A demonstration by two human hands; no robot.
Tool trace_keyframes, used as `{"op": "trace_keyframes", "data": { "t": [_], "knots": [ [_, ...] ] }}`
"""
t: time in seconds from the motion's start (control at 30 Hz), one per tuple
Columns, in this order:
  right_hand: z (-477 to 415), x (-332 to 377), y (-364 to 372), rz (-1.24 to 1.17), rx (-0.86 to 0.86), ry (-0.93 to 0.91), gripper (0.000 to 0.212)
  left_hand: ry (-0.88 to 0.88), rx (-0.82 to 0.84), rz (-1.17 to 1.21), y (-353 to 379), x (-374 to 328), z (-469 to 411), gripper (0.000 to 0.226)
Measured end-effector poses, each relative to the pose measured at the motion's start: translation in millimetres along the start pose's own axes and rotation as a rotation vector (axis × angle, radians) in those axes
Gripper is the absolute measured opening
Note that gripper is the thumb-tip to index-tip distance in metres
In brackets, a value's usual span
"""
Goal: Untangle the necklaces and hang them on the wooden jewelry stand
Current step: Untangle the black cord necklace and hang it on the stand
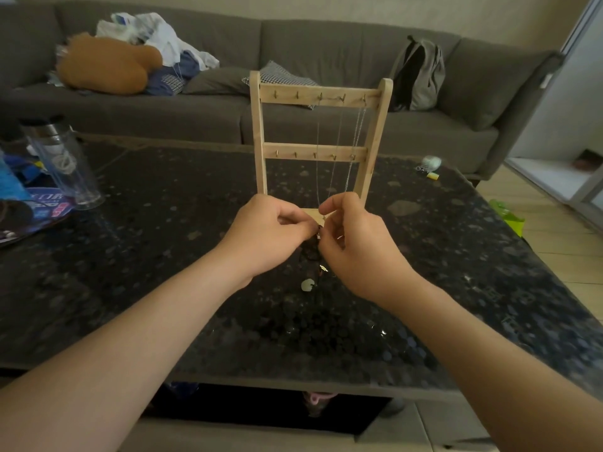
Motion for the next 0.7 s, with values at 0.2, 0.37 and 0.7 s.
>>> {"op": "trace_keyframes", "data": {
  "t": [0.2, 0.37, 0.7],
  "knots": [
    [-3.1, 8.0, 2.4, 0.239, -0.007, -0.109, 0.033, -0.001, 0.051, -0.053, 2.1, -1.8, 1.1, 0.013],
    [-2.2, 6.7, -5.1, 0.111, -0.072, 0.015, 0.022, 0.029, 0.064, -0.123, -0.5, -2.5, 0.4, 0.017],
    [-4.1, -6.7, -11.5, -0.409, 0.014, 0.330, 0.012, -0.172, 0.251, 0.218, 4.5, -9.8, 3.8, 0.046]
  ]
}}
Point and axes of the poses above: each hand's wrist, its own z-axis away from the middle knuckle, its own y-axis out of the palm, x = y × z, the point moved 2 cm from there along -z, towards the middle knuckle, and after that the axes turned 5 degrees about y, right-handed, at the moved point
